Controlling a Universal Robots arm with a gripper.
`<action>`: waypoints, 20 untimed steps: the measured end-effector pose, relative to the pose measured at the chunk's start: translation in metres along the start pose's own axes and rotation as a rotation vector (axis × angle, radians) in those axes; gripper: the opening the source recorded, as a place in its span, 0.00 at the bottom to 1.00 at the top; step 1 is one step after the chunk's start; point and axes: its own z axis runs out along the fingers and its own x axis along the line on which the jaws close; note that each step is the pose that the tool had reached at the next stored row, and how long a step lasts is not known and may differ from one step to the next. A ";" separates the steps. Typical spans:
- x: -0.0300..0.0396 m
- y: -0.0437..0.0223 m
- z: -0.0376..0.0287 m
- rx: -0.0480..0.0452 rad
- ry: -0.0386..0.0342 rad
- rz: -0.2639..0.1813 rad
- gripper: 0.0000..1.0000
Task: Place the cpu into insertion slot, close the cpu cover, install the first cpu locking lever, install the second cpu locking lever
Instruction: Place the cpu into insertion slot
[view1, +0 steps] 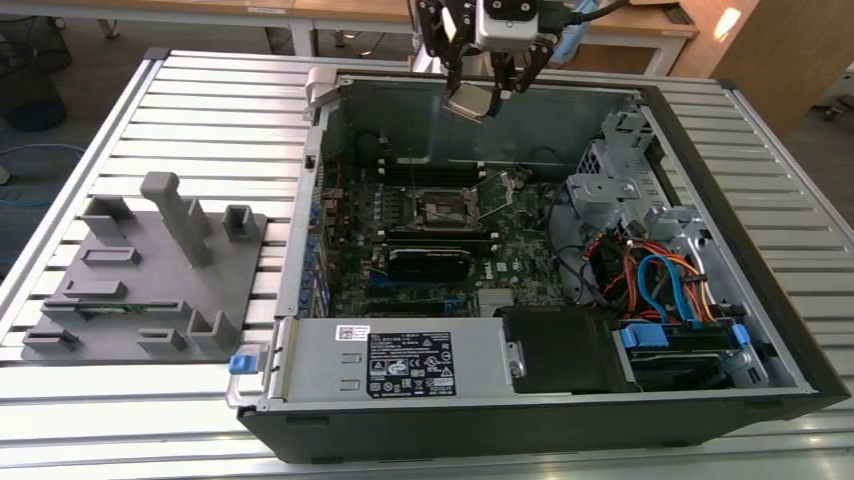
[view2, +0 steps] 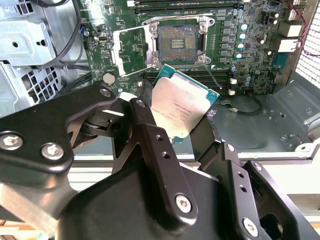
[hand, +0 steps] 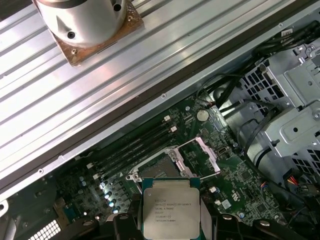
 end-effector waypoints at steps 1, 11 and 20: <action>0.0000 0.0000 0.0000 0.0000 -0.0001 0.001 0.54; 0.0000 0.0000 0.0001 -0.0004 -0.0020 0.023 0.54; 0.0000 0.0000 0.0001 -0.0009 -0.0043 0.048 0.54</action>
